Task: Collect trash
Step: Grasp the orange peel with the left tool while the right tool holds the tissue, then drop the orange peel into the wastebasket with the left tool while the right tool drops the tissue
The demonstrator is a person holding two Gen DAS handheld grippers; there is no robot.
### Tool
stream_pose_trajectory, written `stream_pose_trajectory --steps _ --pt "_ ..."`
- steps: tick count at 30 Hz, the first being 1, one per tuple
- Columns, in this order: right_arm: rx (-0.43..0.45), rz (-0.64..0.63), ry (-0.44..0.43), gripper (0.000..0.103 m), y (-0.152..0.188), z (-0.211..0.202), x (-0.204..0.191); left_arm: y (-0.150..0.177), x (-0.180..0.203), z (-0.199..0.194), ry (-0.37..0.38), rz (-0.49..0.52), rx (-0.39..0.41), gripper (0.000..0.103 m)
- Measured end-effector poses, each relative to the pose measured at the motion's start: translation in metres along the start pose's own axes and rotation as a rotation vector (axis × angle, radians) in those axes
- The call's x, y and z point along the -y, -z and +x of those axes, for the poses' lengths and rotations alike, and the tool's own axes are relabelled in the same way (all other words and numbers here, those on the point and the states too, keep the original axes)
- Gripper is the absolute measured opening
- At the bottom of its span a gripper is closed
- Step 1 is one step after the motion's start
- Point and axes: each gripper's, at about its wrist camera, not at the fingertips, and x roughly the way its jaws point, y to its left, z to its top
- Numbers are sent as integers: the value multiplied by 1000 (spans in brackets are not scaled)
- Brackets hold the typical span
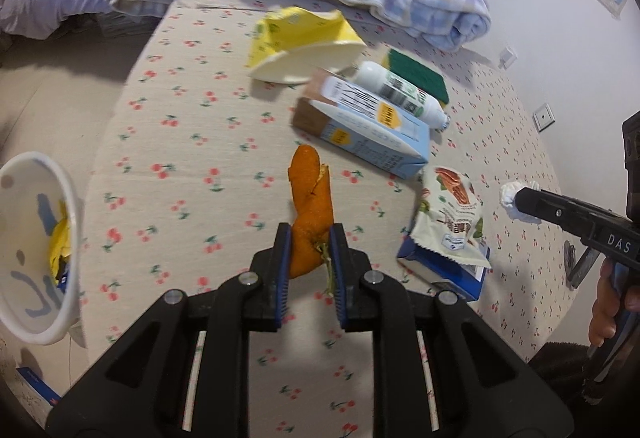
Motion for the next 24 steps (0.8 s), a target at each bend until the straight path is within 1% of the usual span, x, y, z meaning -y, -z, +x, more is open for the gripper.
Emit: stream_pose_trajectory --steps 8,24 --pt "-12 -52 -23 17 -5 13 -42 8 -38 -20 -27 -56 29 20" --pt "-54 -159 -77 17 -9 51 -130 37 -134 -64 -110 -208 77 20"
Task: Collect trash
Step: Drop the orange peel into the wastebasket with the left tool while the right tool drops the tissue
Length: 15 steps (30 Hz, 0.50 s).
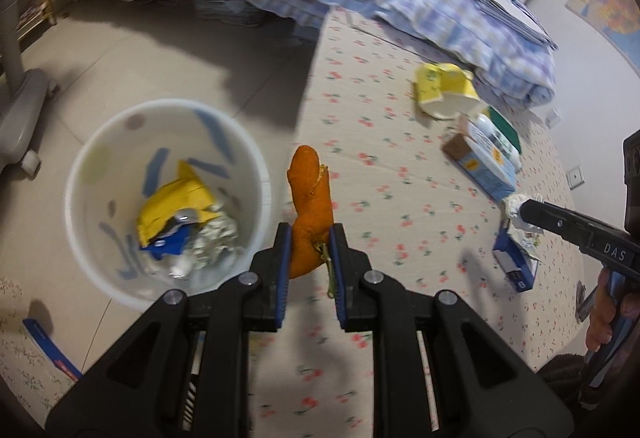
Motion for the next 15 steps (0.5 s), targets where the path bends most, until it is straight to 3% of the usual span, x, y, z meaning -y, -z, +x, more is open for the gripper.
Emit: stream_pose_trajectory --steps 13,14,15 --pt "-24 -108 -57 17 -8 41 -79 2 -69 -16 -65 -123 31 20" --pt "-26 -114 -60 17 -8 45 -84 2 -73 -18 -79 -134 40 23" --pt "-27 -119 -64 17 -8 49 -89 1 -77 -19 -91 -142 41 32"
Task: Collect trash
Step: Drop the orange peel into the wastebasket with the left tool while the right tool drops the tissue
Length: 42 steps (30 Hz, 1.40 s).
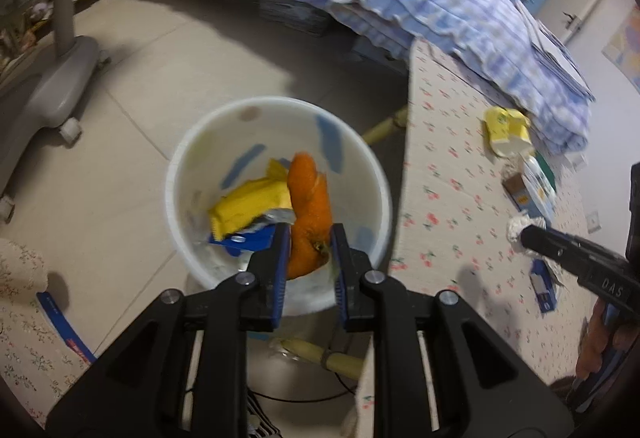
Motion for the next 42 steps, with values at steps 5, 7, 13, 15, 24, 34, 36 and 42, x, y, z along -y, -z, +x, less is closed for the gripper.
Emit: stream_pose_trajectory --steps 5,7,13,15,24,34,36,42 --pt "-12 -6 -23 17 -7 21 -21 -3 -18 -3 -129 -21 1 78" --pt "-10 -14 -33 17 -10 29 -30 -4 -25 -2 -163 -42 -14 79" --pt "-11 -27 -58 18 -17 51 -53 -6 -38 -6 -232 -63 -14 86" --pt "-15 -24 -62 18 -18 57 -56 -7 -40 -7 -238 -66 -11 88" --pt "-14 -8 -109 28 -24 75 -66 -11 -45 -9 -249 -69 -3 89" --pt "27 20 -117 70 -27 61 -61 -11 -44 -10 -246 -69 0 98" --pt "29 18 -107 70 -26 58 -59 -11 -43 -11 -244 -66 3 98" --pt "41 17 -65 70 -21 44 -48 -9 -34 -11 -238 -40 3 102"
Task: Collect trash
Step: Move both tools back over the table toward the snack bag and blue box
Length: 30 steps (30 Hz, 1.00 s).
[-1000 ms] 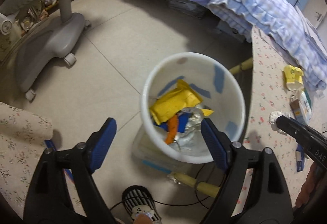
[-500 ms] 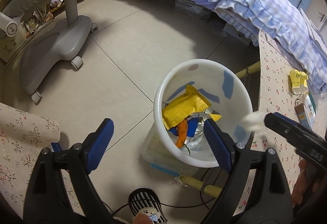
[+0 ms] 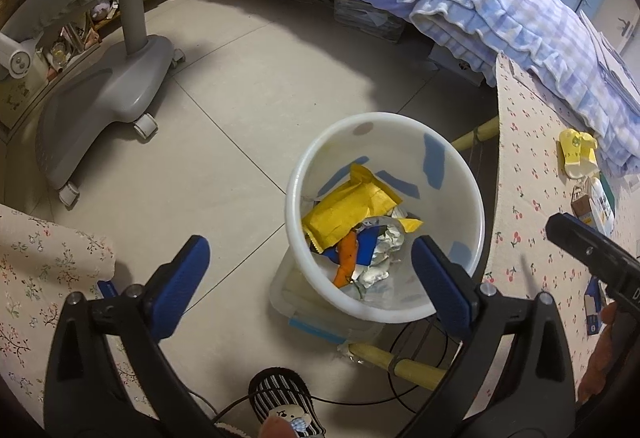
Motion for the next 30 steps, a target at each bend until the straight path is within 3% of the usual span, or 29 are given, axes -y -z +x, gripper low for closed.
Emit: stream_pose_trajectory --steps 11,25,30 --pt "35 42 118 72 11 -53 51 11 24 -2 24 74 -16 102" --pt "31 251 378 75 48 -110 164 19 57 -7 52 152 -28 102" --pt "20 319 423 76 56 -115 189 21 76 -10 66 177 -27 102"
